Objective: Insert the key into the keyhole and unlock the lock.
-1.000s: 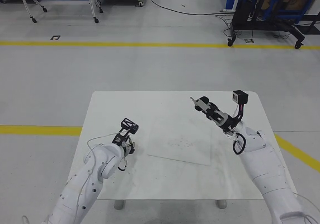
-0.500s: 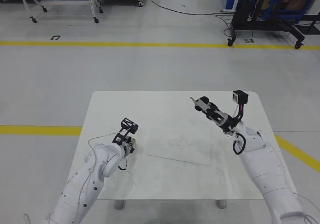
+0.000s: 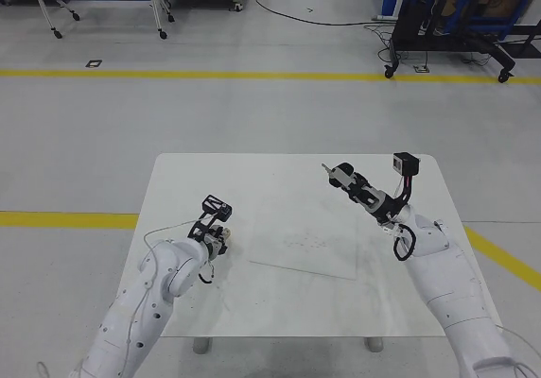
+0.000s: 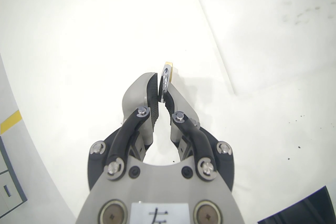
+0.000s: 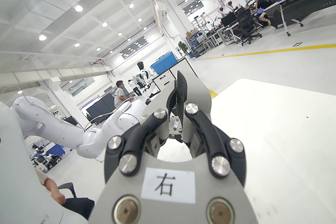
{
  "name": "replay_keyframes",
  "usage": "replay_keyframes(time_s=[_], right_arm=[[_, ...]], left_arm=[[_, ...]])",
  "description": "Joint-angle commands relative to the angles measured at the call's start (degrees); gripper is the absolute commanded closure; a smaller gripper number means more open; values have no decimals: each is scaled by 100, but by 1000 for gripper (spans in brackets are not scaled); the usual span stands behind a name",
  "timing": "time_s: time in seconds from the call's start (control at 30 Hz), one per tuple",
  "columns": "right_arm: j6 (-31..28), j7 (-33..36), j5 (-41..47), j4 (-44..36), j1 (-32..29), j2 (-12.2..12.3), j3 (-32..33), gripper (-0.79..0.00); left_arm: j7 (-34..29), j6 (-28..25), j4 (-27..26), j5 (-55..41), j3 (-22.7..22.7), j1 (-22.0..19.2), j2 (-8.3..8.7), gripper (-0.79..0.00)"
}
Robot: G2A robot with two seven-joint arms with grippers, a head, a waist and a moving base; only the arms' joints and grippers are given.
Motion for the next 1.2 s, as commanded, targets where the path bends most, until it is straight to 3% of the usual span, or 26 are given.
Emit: replay_keyframes(time_s=[0.0,0.3,0.33,0.37,0.63,0.73,0.93,1.0,1.17], right_arm=[[0,0,0,0,0,0,0,0],[0,0,0,0,0,0,0,0],[0,0,0,0,0,0,0,0],[0,0,0,0,0,0,0,0],[0,0,0,0,0,0,0,0],[0,0,0,0,0,0,0,0],[0,0,0,0,0,0,0,0],[0,0,0,0,0,0,0,0],[0,0,0,0,0,0,0,0]], left_arm=[[-121,-112,20,-82,-15,-25,4,0],[-272,-288,98,-172,-36,-84,14,0],[-267,-305,111,-184,-43,-90,15,-65],[-266,-317,126,-198,-49,-98,16,-200],[-289,-362,192,-274,-45,-163,15,-219],[-299,-388,219,-293,-37,-192,14,-142],[-262,-381,298,-287,-13,-263,9,-105],[-244,-374,360,-205,10,-308,8,0],[-208,-337,588,38,128,-494,-12,0]])
